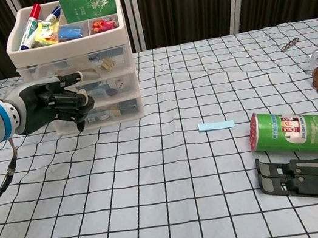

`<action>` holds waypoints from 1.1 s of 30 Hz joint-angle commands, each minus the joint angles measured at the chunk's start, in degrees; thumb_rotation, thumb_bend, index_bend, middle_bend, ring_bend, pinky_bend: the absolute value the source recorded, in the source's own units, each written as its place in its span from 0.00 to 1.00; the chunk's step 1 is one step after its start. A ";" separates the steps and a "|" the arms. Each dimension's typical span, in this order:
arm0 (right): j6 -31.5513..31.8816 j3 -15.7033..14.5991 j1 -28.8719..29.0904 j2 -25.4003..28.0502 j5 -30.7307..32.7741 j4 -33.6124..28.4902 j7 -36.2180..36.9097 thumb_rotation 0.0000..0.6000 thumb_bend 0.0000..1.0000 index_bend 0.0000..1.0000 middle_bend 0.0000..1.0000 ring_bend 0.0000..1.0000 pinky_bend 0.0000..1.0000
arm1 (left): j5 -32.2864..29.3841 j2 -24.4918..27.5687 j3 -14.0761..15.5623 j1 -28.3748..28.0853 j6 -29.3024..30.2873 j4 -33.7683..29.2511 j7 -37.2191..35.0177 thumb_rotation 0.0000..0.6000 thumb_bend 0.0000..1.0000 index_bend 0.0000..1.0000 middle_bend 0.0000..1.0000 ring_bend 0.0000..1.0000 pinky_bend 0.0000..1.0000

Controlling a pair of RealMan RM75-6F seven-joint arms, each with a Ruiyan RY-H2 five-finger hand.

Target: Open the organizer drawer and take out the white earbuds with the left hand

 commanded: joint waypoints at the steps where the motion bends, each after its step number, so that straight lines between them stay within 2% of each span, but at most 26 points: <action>1: 0.02 0.01 0.00 0.03 -0.01 0.02 0.05 1.00 0.11 0.00 0.00 0.00 0.00 | 0.43 0.18 -0.01 0.18 0.07 -0.30 -0.22 1.00 0.81 0.09 0.74 0.69 0.61; 23: 0.17 -0.08 -0.06 -0.05 -0.15 -0.13 -0.30 1.00 0.11 0.00 0.00 0.00 0.00 | 5.16 1.68 1.37 2.41 0.17 -2.74 -2.73 1.00 0.81 0.09 0.74 0.69 0.61; 33: 0.19 -0.30 -0.07 -0.12 -0.51 -0.31 -0.56 1.00 0.11 0.00 0.00 0.00 0.00 | 6.44 1.99 2.07 3.64 0.95 -1.96 -3.88 1.00 0.81 0.08 0.74 0.69 0.61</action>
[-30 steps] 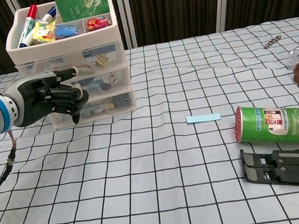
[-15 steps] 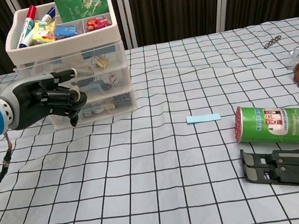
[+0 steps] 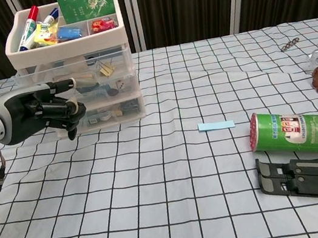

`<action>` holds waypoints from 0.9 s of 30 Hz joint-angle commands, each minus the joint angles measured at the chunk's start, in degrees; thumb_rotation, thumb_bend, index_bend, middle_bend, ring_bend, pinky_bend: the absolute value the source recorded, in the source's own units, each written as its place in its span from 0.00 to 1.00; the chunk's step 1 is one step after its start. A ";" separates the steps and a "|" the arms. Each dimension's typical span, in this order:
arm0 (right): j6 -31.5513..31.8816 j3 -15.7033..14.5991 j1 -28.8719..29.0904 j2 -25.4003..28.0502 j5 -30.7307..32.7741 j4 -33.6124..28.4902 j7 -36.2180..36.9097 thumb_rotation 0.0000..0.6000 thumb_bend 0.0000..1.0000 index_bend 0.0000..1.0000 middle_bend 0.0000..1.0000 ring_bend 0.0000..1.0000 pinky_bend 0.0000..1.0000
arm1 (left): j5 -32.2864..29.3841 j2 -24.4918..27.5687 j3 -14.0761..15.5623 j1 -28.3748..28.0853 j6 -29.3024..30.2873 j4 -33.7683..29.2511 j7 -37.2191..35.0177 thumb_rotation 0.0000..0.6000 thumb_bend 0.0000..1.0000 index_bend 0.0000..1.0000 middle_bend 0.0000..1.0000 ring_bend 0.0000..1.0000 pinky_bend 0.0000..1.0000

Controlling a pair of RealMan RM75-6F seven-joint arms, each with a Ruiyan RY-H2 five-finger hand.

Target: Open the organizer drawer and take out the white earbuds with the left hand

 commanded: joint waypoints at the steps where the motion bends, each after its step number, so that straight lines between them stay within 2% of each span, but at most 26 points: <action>1: -0.08 -0.07 0.01 -0.04 -0.04 0.02 -0.14 1.00 0.11 0.00 0.00 0.00 0.00 | 0.27 0.01 0.09 0.23 0.06 0.21 -0.38 1.00 0.81 0.08 0.74 0.69 0.61; 10: -0.52 -0.25 0.15 -0.44 -0.06 0.08 -0.73 1.00 0.11 0.00 0.00 0.00 0.00 | 4.40 0.54 0.92 2.37 0.80 -0.27 -3.40 1.00 0.81 0.07 0.74 0.69 0.61; 14: -0.50 -0.28 0.15 -0.49 -0.12 0.02 -0.83 1.00 0.11 0.00 0.00 0.00 0.00 | 8.22 1.33 2.68 4.65 1.73 -1.43 -5.73 1.00 0.81 0.08 0.74 0.69 0.61; 17: -0.33 -0.34 0.13 -0.53 -0.38 0.03 -0.93 1.00 0.11 0.00 0.00 0.00 0.00 | 11.33 1.67 4.45 6.76 4.81 -2.62 -5.41 1.00 0.81 0.10 0.74 0.69 0.61; 20: -0.39 -0.43 0.12 -0.60 -0.41 0.02 -1.13 1.00 0.11 0.00 0.00 0.00 0.00 | 14.19 2.21 6.45 8.65 8.53 -4.44 -2.95 1.00 0.81 0.12 0.74 0.69 0.61; 23: -0.42 -0.56 0.13 -0.73 -0.59 -0.05 -1.55 1.00 0.11 0.00 0.00 0.00 0.00 | 17.25 2.48 8.34 10.63 14.34 -6.48 2.98 1.00 0.81 0.14 0.74 0.69 0.61; 27: -0.25 -0.64 0.03 -0.83 -0.70 -0.23 -1.98 1.00 0.11 0.00 0.00 0.00 0.00 | 19.00 3.06 9.17 12.10 20.71 -9.41 12.71 1.00 0.81 0.14 0.75 0.70 0.61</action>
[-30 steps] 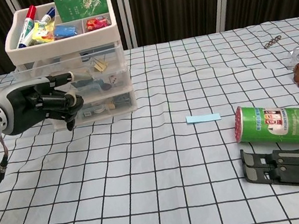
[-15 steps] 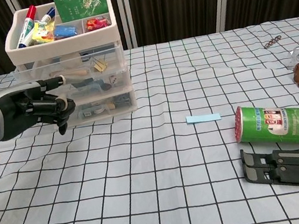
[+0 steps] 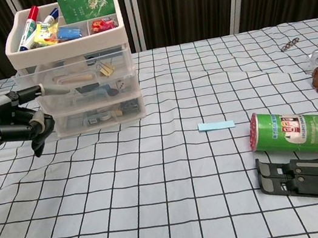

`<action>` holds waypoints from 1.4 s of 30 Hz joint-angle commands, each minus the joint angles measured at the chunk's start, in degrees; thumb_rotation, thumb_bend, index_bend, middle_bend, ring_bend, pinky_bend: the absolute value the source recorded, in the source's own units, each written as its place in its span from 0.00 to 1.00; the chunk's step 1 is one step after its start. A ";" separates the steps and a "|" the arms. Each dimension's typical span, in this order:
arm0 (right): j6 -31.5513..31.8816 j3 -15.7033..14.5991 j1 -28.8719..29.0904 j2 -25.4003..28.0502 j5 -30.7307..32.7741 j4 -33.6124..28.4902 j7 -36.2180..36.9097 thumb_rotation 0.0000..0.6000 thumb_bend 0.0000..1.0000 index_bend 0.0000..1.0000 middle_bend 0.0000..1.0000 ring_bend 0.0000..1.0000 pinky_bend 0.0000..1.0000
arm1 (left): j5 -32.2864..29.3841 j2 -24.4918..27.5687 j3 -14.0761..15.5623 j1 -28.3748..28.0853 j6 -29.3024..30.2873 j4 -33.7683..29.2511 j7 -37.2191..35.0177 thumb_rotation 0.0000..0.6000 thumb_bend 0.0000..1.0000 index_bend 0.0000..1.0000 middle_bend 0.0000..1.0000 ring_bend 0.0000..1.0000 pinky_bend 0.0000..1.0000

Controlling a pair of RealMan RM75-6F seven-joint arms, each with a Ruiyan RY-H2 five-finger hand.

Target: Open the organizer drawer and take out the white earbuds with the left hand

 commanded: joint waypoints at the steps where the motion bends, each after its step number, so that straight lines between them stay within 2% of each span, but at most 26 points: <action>1: 0.10 -0.03 -0.06 -0.01 -0.02 -0.10 -0.11 1.00 0.11 0.00 0.00 0.00 0.00 | 2.50 0.86 1.68 2.31 7.61 -3.97 11.53 1.00 0.81 0.14 0.76 0.71 0.61; 7: 0.26 -0.06 -0.11 0.12 -0.11 -0.23 0.01 1.00 0.11 0.00 0.00 0.00 0.00 | -1.73 2.00 -0.10 0.92 10.23 -8.09 24.78 1.00 0.81 0.10 0.77 0.72 0.61; 11: 0.41 0.14 -0.12 0.40 0.13 -0.21 0.59 1.00 0.11 0.00 0.00 0.00 0.00 | -8.29 1.87 -2.42 -1.42 10.62 -10.50 33.03 1.00 0.81 0.09 0.77 0.72 0.61; 19: 0.40 0.23 -0.08 0.78 0.22 -0.22 1.47 1.00 0.11 0.00 0.00 0.00 0.00 | -18.83 1.55 -5.60 -5.79 11.75 -13.25 43.39 1.00 0.81 0.07 0.77 0.72 0.61; 29: 0.18 0.26 0.01 0.88 0.41 -0.10 1.89 1.00 0.11 0.00 0.00 0.00 0.00 | -28.98 1.57 -7.27 -9.71 13.66 -14.50 49.94 1.00 0.81 0.07 0.77 0.72 0.61; 42: 0.15 0.26 0.02 0.82 0.44 -0.12 1.90 1.00 0.11 0.00 0.00 0.00 0.00 | -36.88 1.88 -7.85 -13.18 14.21 -13.60 52.33 1.00 0.81 0.09 0.77 0.72 0.61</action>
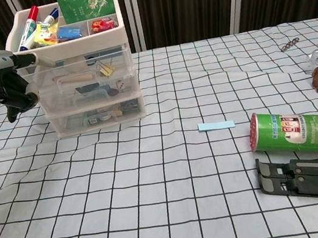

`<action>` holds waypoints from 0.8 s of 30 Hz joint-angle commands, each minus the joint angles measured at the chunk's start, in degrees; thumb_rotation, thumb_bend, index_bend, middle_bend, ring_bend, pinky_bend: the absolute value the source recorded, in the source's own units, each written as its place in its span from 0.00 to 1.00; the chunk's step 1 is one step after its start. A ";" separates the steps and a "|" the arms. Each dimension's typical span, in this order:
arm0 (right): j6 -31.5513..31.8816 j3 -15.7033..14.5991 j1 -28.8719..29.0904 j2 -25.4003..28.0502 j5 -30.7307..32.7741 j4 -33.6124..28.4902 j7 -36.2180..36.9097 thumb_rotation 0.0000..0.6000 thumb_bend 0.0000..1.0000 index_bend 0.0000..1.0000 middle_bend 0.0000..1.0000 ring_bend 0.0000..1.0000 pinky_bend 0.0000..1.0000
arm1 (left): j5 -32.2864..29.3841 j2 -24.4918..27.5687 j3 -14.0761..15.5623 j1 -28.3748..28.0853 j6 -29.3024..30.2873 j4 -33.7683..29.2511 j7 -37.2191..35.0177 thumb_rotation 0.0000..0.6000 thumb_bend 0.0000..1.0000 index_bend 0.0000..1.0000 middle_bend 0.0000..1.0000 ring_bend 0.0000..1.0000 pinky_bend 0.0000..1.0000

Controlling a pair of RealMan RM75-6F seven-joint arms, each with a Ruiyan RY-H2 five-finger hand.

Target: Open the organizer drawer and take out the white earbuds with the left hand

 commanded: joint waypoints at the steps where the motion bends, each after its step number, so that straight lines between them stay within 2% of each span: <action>1: 0.01 0.01 0.00 0.02 0.01 0.01 0.05 1.00 0.11 0.00 0.00 0.00 0.00 | -1.68 0.04 -0.22 -0.92 -0.17 0.38 0.10 1.00 0.81 0.09 0.77 0.72 0.61; 6: 0.15 -0.03 0.00 0.09 -0.28 -0.02 0.31 1.00 0.11 0.00 0.00 0.00 0.00 | -3.36 -0.29 -0.63 -1.82 -0.35 1.02 -0.53 1.00 0.81 0.10 0.78 0.72 0.62; 15: 0.40 0.05 -0.04 0.27 -0.31 0.00 0.82 1.00 0.11 0.00 0.00 0.00 0.00 | -3.00 -0.58 -0.40 -2.38 -0.26 0.20 -2.52 1.00 0.81 0.25 0.81 0.74 0.62; 24: 0.70 0.01 -0.14 0.26 -0.56 -0.08 0.69 1.00 0.11 0.00 0.00 0.00 0.00 | -0.14 1.26 1.96 -1.60 0.15 -2.44 -3.38 1.00 0.81 0.33 0.82 0.75 0.63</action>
